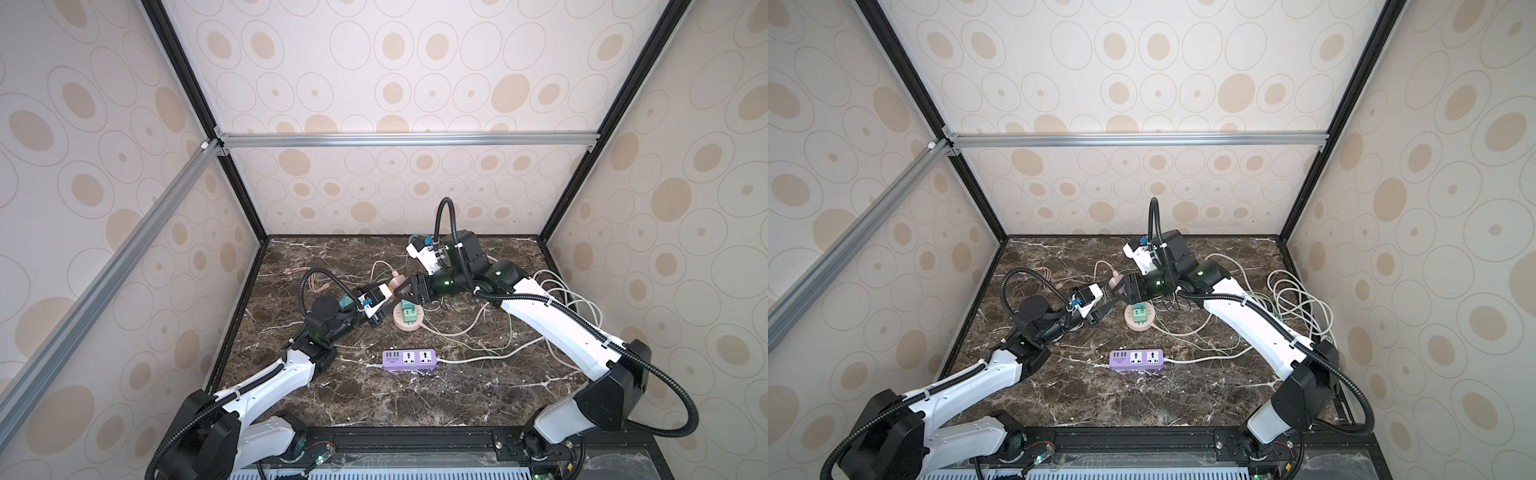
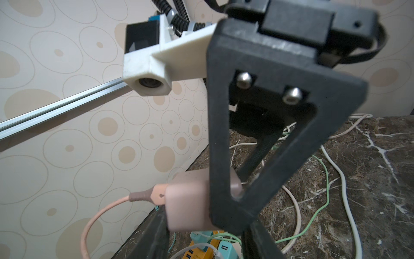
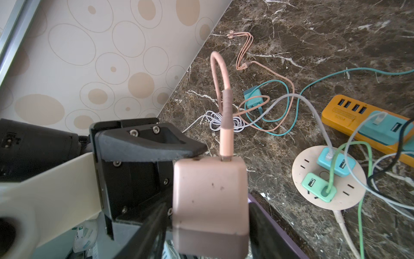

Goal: Insert the plug

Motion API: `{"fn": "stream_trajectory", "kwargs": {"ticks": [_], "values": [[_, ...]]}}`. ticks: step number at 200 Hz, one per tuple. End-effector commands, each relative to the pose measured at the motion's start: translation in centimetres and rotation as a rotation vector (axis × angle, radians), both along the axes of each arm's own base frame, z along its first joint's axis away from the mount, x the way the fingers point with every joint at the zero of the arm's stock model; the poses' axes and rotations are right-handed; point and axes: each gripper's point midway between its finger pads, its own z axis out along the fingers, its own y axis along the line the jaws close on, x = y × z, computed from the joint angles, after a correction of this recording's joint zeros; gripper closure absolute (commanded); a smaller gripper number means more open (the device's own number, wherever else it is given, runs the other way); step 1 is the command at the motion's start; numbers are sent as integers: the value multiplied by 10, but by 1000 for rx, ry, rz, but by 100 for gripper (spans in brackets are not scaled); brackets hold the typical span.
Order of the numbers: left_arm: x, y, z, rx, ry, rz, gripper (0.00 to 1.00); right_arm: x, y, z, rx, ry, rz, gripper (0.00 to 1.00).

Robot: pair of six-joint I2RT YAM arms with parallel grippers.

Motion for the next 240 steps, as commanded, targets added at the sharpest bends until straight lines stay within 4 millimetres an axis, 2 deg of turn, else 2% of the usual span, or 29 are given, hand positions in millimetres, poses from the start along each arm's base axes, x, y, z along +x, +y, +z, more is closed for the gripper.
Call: {"fn": "stream_trajectory", "kwargs": {"ticks": [1,14,31,68,88,99,110,131,156,184,211,240], "values": [[-5,-4,26,-30,-91,-23,74,-3,3,1,-19,-7,22,49],[-4,-4,26,-34,-83,-24,73,-2,2,0,-29,-21,17,57],[-7,-3,28,-46,-66,-31,65,5,-4,0,-56,-69,-23,66],[-38,-3,24,-73,33,-151,26,21,-20,14,-75,-257,-103,77],[-57,-1,27,-115,111,-216,16,27,-29,19,-100,-418,-110,79],[-51,9,38,-196,159,-153,11,25,-31,20,-122,-532,-82,78],[-34,28,50,-305,225,-15,2,21,-32,19,-139,-649,-41,77],[-2,57,64,-362,357,234,2,13,-32,22,-164,-870,29,77],[16,62,62,-278,522,326,2,6,-32,22,-198,-1028,98,78],[22,53,59,-258,685,268,2,5,-28,16,-306,-1131,144,78],[10,35,63,-270,788,94,3,2,-21,18,-323,-1204,168,78],[2,40,63,-300,845,-2,7,-9,-13,19,-274,-1264,208,78]]}}
